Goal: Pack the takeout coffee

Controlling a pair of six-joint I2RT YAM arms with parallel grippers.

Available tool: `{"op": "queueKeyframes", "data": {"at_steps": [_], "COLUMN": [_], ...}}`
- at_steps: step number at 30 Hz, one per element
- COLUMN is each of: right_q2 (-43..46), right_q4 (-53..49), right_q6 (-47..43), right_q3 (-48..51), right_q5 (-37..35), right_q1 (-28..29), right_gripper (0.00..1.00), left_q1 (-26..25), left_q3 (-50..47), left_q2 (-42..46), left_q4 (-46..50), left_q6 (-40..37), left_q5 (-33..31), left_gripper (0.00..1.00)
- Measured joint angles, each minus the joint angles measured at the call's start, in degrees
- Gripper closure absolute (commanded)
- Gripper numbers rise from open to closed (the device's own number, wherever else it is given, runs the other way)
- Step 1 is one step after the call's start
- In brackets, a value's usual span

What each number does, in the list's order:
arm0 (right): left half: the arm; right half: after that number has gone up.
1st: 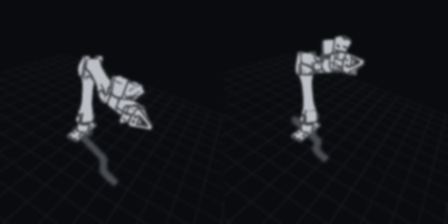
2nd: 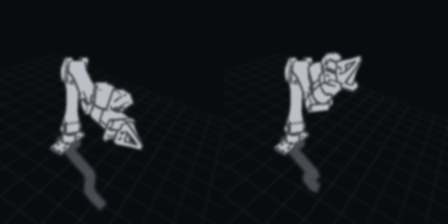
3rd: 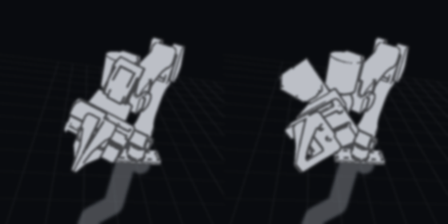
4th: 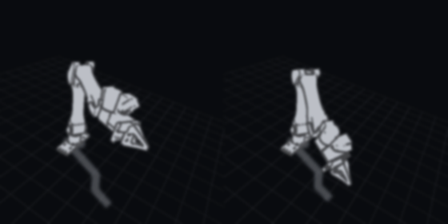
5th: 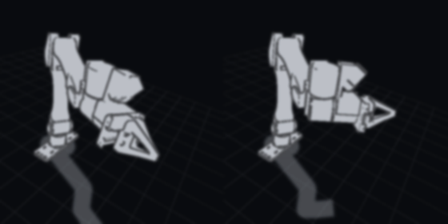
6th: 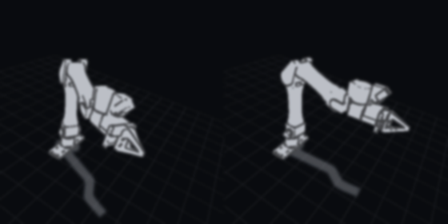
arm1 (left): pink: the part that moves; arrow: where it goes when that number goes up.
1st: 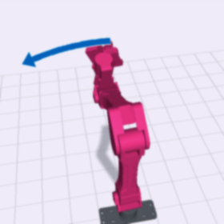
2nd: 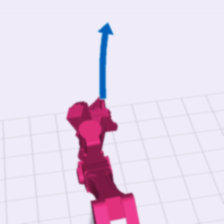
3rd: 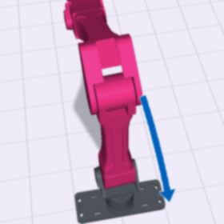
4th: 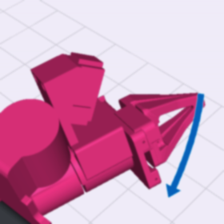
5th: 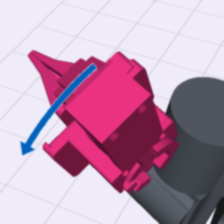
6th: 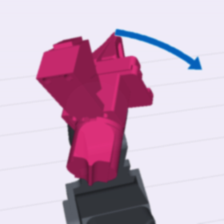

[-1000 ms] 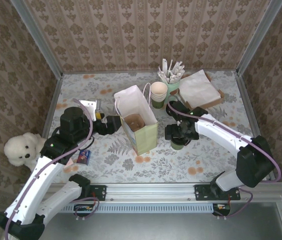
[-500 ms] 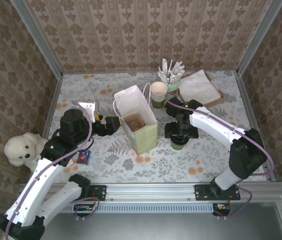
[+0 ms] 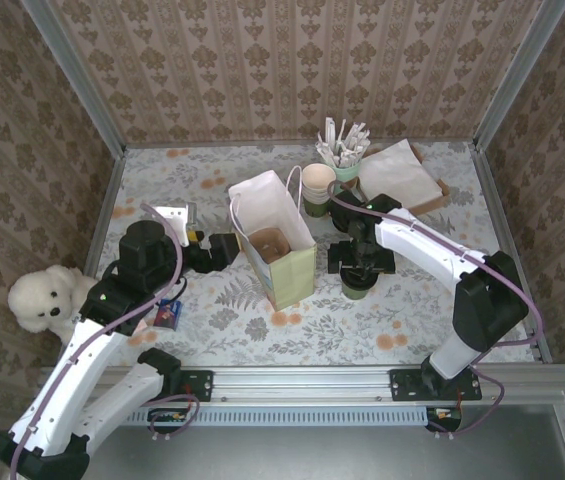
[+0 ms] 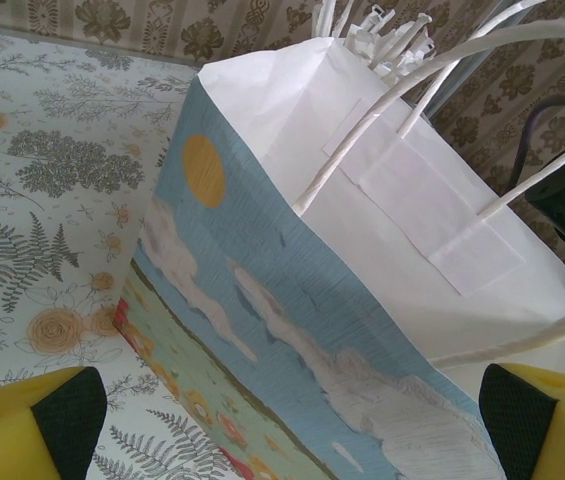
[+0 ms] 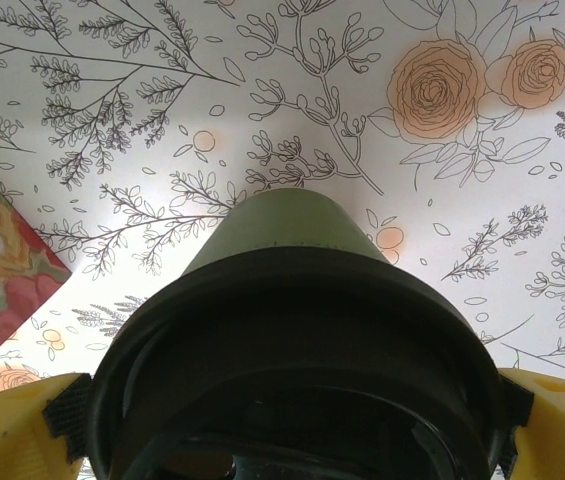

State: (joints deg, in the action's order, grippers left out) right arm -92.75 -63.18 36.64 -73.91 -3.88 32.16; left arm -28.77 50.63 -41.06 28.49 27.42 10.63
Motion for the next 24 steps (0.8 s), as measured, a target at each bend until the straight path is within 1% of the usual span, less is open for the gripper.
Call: {"op": "queueKeyframes", "data": {"at_steps": [24], "right_q2": [-0.04], "right_q4": [-0.28], "right_q6": [0.04], "right_q3": [0.74], "right_q5": [0.94], "right_q1": [-0.02], "right_gripper": [0.00], "left_q1": [0.37], "left_q3": [0.00], "left_q2": [-0.72], "left_q4": [0.00], "left_q6": [0.02], "left_q5": [0.00], "left_gripper": [0.00]}}
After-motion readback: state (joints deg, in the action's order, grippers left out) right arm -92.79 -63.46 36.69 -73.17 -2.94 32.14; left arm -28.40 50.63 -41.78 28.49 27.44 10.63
